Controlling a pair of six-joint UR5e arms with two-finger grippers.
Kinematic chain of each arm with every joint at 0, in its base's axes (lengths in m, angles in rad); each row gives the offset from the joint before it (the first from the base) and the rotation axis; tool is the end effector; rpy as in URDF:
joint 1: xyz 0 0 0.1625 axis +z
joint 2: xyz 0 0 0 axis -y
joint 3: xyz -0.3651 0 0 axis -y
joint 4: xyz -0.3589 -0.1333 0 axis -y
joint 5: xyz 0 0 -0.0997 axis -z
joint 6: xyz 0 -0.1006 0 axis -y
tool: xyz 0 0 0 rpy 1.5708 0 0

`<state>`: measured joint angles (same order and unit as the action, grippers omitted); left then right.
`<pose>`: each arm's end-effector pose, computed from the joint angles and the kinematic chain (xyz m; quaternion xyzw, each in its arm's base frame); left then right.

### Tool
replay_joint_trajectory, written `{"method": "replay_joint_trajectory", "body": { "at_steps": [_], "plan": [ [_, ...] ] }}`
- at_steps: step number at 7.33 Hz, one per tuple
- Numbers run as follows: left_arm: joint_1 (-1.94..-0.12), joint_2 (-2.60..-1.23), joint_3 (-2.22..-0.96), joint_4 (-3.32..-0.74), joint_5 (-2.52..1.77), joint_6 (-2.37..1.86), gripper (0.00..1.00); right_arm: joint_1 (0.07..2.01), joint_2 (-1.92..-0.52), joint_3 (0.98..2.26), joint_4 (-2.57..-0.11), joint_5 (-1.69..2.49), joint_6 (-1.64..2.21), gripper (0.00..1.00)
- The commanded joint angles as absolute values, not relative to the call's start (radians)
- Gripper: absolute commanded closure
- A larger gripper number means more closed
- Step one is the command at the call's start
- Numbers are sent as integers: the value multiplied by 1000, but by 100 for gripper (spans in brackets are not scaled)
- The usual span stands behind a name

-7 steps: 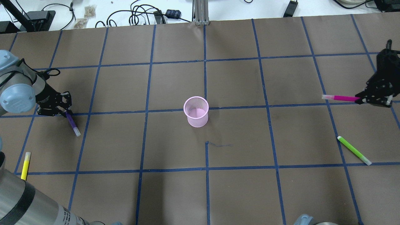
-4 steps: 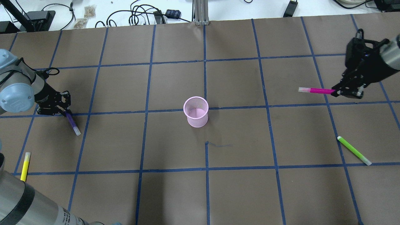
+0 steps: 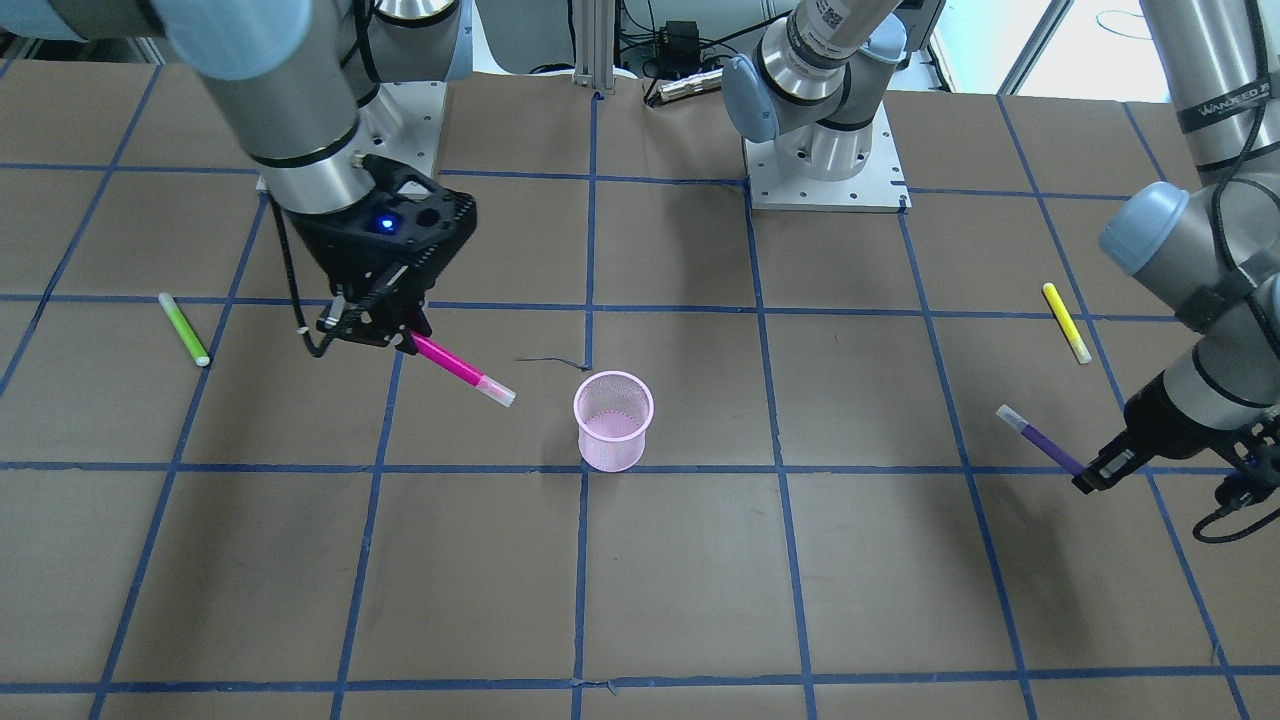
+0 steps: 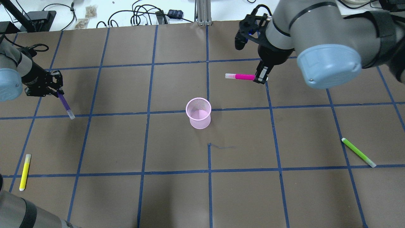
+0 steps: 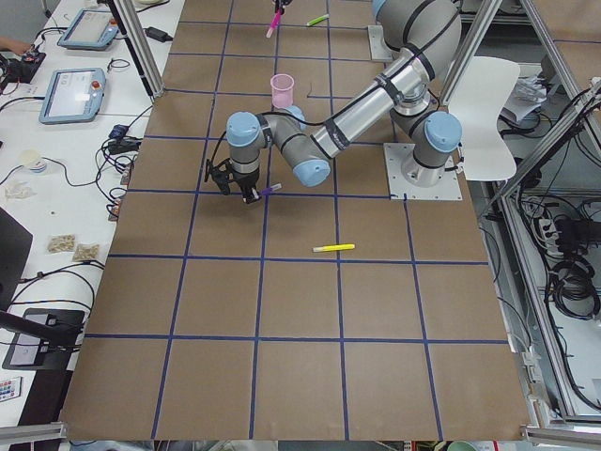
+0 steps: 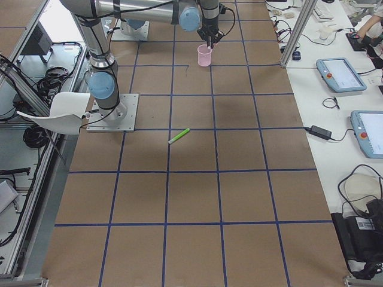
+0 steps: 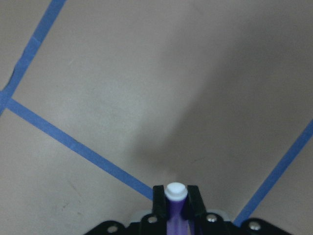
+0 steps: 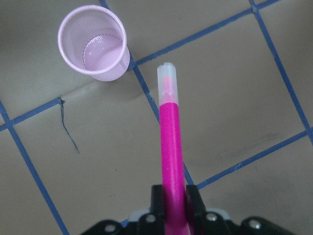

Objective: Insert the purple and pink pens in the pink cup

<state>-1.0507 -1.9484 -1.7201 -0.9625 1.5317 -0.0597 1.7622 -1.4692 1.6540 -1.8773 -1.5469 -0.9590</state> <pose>0.1554 -0.5475 0.2293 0.2848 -0.9575 0.0441 0.0097 0.2285 -0.4660 0.3720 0.5436 -0.8371 0.0609 0.0117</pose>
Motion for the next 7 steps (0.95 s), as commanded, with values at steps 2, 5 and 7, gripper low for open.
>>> {"method": "replay_joint_trajectory", "body": {
  "at_steps": [2,5,7],
  "plan": [
    [-1075,-1919,-1718,-963,1526,-60,100,2044,-1337,1579,-1893,-1846,-829,92],
    [-1078,-1917,-1720,-963,1525,-58,100,2141,-1247,1583,-1890,-1946,-807,92],
    [-1078,-1917,-1720,-963,1523,-57,100,2154,-1195,1586,-1887,-1970,-799,85]
  ]
}}
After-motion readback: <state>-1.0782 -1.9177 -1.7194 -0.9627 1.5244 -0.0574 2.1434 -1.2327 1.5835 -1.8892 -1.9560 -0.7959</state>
